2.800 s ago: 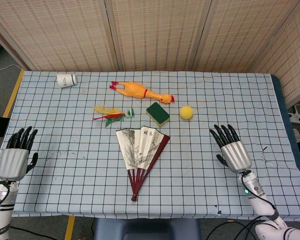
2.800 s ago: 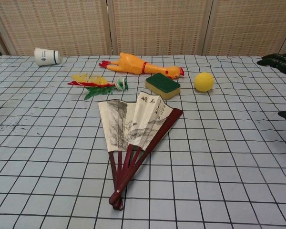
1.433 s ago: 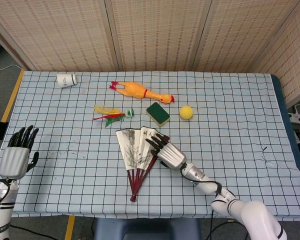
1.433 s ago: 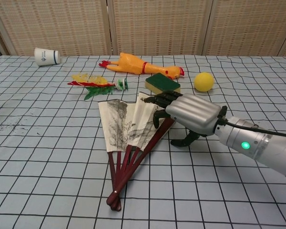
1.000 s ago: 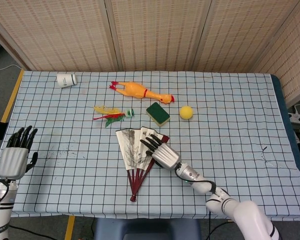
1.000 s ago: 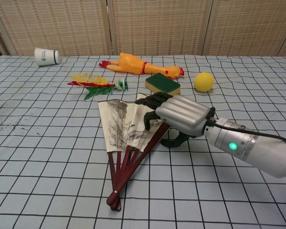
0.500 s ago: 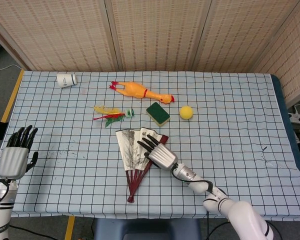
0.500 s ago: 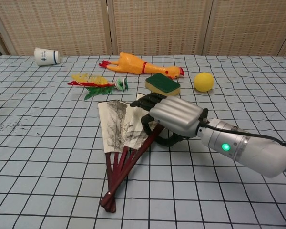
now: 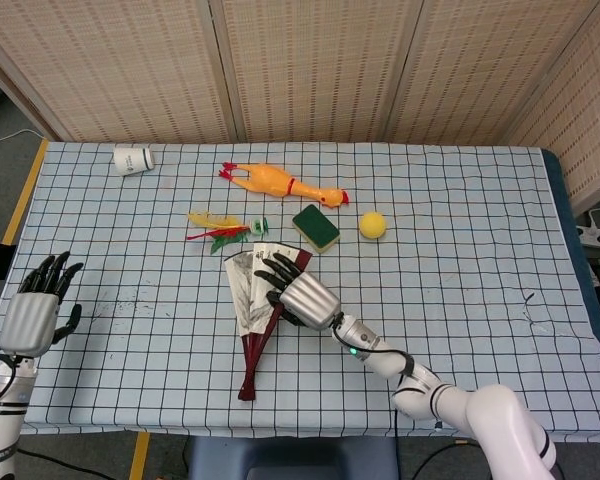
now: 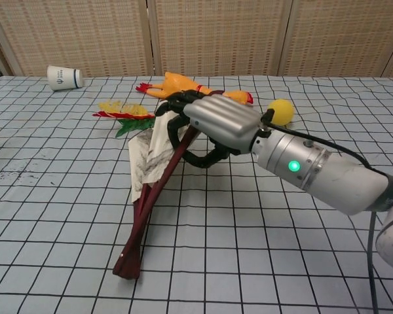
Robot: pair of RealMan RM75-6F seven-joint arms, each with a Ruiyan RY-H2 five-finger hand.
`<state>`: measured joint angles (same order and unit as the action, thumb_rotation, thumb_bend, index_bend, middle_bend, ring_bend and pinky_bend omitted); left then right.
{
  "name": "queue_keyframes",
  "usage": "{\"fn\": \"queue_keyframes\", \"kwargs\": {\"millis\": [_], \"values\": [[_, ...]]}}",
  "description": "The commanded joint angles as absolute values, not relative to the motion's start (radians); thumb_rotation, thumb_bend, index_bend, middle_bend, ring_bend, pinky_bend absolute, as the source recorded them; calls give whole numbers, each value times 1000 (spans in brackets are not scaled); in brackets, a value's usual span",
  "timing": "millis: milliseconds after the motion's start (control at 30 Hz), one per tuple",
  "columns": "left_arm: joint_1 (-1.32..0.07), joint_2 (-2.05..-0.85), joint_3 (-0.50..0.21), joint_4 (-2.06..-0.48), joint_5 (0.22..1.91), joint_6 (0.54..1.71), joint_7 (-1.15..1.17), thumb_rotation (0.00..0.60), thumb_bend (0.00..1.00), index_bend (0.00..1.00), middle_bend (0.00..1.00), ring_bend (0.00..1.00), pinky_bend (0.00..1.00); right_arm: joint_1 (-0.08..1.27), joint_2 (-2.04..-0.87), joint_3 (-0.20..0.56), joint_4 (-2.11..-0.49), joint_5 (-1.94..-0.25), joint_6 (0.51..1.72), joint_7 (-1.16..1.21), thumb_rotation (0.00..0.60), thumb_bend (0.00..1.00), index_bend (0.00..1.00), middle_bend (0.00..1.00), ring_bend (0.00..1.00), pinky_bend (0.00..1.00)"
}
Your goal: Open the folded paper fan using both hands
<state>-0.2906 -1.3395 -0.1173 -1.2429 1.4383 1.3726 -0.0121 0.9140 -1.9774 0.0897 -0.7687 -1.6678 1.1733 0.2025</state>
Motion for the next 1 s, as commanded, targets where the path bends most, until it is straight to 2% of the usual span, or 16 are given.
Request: {"fn": "queue_keyframes", "kwargs": {"millis": [33, 133, 367, 433, 567, 700, 767, 900, 1000], "values": [[-304, -1335, -117, -1211, 1440, 1335, -143, 600, 536, 213, 0, 8, 181, 948, -1946, 154, -857, -1610, 1134, 240, 600, 515, 759, 153, 0, 30], [-312, -1334, -116, -1182, 1439, 1308, -229, 600, 578, 258, 5, 8, 181, 967, -1935, 203, -915, -1549, 1074, 301, 600, 515, 790, 168, 0, 32], [-322, -1344, -119, -1129, 1425, 1268, -346, 600, 567, 338, 21, 7, 181, 1005, -1944, 270, -935, -1475, 999, 394, 600, 515, 813, 181, 0, 38], [-337, -1356, -114, -1098, 1434, 1229, -468, 600, 542, 356, 24, 3, 182, 1050, -1966, 326, -884, -1439, 964, 431, 600, 515, 822, 183, 0, 40], [-361, -1405, -103, -997, 1472, 1224, -590, 600, 479, 315, 1, 0, 177, 1097, -1988, 377, -845, -1394, 910, 515, 600, 514, 825, 183, 0, 42], [-378, -1435, -97, -921, 1478, 1207, -604, 600, 475, 291, 0, 0, 164, 1117, -1984, 411, -847, -1369, 903, 560, 600, 515, 827, 183, 0, 42], [-381, -1437, -97, -915, 1474, 1200, -616, 600, 474, 270, 0, 0, 161, 1123, -1982, 416, -850, -1367, 910, 562, 600, 514, 827, 183, 0, 42], [-393, -1441, -93, -932, 1484, 1194, -649, 600, 471, 158, 0, 0, 153, 1140, -1983, 431, -864, -1353, 907, 563, 600, 515, 827, 183, 0, 42], [-413, -1483, -118, -917, 1477, 1217, -635, 600, 463, 120, 0, 0, 149, 1162, -1994, 447, -869, -1333, 892, 557, 600, 514, 827, 183, 0, 42]]}}
